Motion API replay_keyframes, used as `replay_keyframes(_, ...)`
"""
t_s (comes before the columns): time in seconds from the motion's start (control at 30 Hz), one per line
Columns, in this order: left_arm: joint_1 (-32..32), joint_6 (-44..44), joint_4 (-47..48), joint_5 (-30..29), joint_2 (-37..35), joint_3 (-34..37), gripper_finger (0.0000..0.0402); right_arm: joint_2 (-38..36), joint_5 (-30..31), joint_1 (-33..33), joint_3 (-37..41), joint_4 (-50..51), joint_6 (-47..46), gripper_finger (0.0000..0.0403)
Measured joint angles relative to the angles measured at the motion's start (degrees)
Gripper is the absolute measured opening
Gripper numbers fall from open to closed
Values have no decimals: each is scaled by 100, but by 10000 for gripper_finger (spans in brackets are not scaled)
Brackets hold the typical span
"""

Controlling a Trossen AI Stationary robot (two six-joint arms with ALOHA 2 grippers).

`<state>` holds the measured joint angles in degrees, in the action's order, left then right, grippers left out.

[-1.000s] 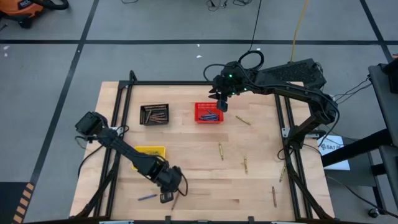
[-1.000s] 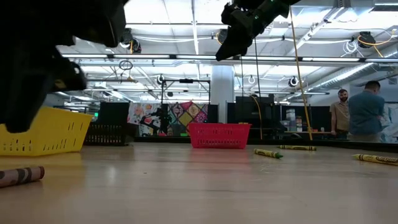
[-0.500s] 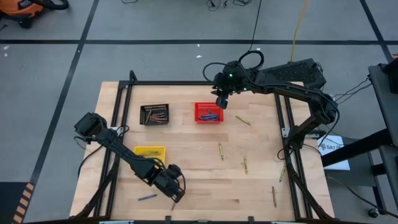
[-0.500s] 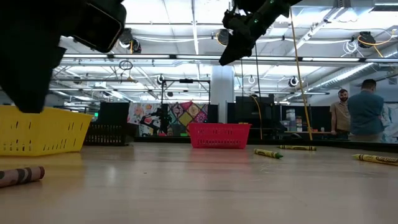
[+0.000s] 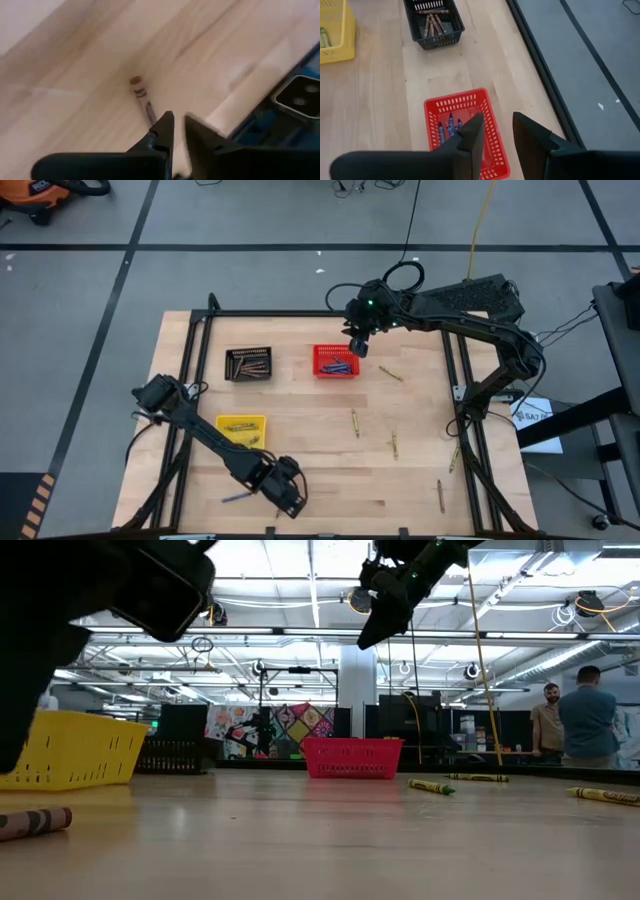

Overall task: Sort crayons
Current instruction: Put the brown crayon into the black bin

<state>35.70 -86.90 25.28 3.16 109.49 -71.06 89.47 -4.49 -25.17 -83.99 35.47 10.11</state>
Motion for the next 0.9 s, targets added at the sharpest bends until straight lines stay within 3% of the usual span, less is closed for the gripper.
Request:
replay_keyframes(0.13,0,33,470,6,125,-226,42,0,0,0,0,-51,0,91)
replay_keyframes(0.9,-4,108,658,100,144,-241,42,0,0,0,0,-62,2,91)
